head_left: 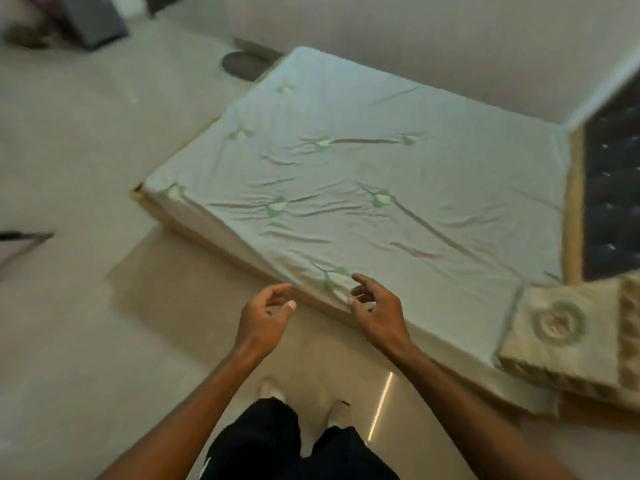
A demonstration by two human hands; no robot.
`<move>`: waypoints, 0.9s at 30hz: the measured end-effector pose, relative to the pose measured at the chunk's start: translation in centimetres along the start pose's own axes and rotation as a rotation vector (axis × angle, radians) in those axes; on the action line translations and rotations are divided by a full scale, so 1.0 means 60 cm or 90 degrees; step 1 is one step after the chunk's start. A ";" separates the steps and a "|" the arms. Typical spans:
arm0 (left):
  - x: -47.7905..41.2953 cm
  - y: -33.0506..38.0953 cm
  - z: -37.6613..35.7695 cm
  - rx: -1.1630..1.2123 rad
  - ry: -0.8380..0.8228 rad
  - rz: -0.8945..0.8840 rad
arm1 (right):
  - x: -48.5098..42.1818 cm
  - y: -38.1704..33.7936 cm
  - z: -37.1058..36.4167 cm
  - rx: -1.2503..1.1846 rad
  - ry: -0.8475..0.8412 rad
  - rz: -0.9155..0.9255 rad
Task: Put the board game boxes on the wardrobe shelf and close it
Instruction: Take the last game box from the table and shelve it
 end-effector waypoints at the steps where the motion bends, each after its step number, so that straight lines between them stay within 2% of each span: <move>1: -0.011 -0.013 0.032 0.015 0.033 0.020 | -0.029 -0.018 -0.032 0.007 -0.032 0.019; 7: -0.098 -0.073 0.242 0.086 0.207 0.078 | -0.190 -0.162 -0.254 0.029 -0.191 0.120; 13: -0.209 -0.112 0.486 0.148 0.337 0.102 | -0.323 -0.351 -0.490 0.048 -0.290 0.212; 22: -0.343 -0.152 0.811 0.173 0.491 0.108 | -0.464 -0.581 -0.814 0.060 -0.388 0.308; 27: -0.462 -0.197 0.977 0.179 0.527 0.124 | -0.571 -0.688 -1.001 0.059 -0.451 0.328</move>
Point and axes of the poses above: each hand's wrist, its own x-axis away from the middle knuckle, its own z-axis out of the back of the hand, y = z × x, the point moved 9 cm from there along -x, towards the middle knuckle, and after that the axes turned 3 degrees about z, right-handed, at the moved point
